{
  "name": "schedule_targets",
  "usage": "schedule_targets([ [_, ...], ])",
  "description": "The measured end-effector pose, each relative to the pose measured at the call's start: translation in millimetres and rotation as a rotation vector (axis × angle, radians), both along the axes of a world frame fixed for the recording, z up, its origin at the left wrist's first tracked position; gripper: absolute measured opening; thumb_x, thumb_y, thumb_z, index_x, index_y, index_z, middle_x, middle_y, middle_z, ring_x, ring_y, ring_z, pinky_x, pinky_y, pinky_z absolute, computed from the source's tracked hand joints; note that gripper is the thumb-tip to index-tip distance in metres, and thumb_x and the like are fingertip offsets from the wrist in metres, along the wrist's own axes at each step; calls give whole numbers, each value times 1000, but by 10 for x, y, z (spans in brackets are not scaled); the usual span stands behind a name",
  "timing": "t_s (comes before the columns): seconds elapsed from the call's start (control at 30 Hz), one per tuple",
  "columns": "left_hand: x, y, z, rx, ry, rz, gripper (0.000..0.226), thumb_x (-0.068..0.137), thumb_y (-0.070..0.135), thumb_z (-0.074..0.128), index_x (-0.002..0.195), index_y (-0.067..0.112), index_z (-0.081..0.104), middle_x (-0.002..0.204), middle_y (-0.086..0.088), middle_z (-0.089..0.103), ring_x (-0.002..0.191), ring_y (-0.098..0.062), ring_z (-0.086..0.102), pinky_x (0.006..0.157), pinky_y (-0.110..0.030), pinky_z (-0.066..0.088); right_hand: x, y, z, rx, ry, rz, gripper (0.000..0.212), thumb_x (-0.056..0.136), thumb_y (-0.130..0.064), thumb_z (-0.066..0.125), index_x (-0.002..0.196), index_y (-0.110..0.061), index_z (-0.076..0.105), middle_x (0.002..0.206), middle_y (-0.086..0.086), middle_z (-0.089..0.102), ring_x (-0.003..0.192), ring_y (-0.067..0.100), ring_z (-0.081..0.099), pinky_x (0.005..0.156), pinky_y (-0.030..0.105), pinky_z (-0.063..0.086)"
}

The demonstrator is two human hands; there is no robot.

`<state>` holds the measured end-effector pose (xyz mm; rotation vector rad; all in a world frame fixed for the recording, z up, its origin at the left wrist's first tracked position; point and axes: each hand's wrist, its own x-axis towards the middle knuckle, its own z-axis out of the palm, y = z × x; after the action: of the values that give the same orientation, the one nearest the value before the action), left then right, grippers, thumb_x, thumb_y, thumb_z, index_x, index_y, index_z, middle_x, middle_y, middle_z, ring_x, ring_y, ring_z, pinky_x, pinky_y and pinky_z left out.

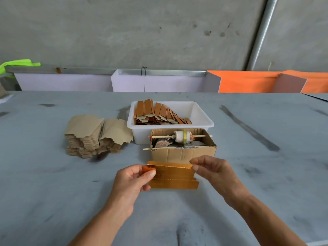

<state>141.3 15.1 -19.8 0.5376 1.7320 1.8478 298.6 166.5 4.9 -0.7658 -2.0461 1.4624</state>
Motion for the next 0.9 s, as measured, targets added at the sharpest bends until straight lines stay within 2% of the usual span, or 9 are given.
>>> schedule_targets([
  [0.1,30,43,76,33,-131,59,7,78,3,71,74,8,68,61,3,68,63,-13,59,46,-19,50,24,-29,19,86,74,-286,10,84,-19,68,82,-28,71,83,-8,71,81,7,63,65,15,45],
  [0.2,55,84,137,37,-165,95,5,80,4,69,78,8,68,61,4,70,63,-14,61,45,-20,50,67,-126,31,123,69,-420,13,85,-17,67,79,-28,71,68,-8,68,60,8,60,52,15,46],
  [0.27,70,98,164,41,-167,95,4,81,5,68,82,9,68,62,5,70,65,-13,62,48,-20,51,43,-195,52,-23,61,-394,6,86,-15,67,88,-20,70,56,-3,64,43,6,52,41,14,39],
  [0.33,91,107,177,46,-157,76,5,82,7,68,85,10,69,66,5,71,68,-14,64,52,-21,52,4,-236,86,-165,35,-323,10,87,-14,66,96,-18,65,52,0,62,38,8,50,37,16,36],
  [0.4,115,102,189,52,-123,34,5,83,7,67,84,11,69,69,4,72,68,-11,65,54,-20,52,-32,-266,127,-242,-10,-248,13,88,-15,64,98,-21,61,55,3,63,39,9,52,38,19,38],
  [0.47,139,92,204,62,-78,4,7,82,5,67,80,11,70,69,4,72,65,-8,66,55,-19,53,-46,-277,145,-275,-39,-206,3,89,-14,62,91,-15,63,57,3,66,41,10,53,39,19,39],
  [0.57,158,66,221,78,-17,41,12,79,2,70,76,14,70,67,4,71,64,-4,66,60,-17,53,-43,-273,133,-335,-34,-194,10,91,-15,60,87,-7,66,66,5,71,45,10,57,42,19,41],
  [0.7,172,44,205,-5,68,149,13,72,8,78,78,17,70,63,3,61,57,-4,56,49,-17,46,-28,-277,87,-387,-5,-198,11,92,-16,59,89,-8,66,73,7,73,49,10,59,47,21,44],
  [0.9,207,59,314,-59,-358,-50,15,76,15,75,89,15,68,56,0,63,45,-9,54,38,-19,40,-28,-292,78,-400,5,-146,12,90,-17,61,90,-7,67,76,8,73,51,12,61,48,22,44],
])
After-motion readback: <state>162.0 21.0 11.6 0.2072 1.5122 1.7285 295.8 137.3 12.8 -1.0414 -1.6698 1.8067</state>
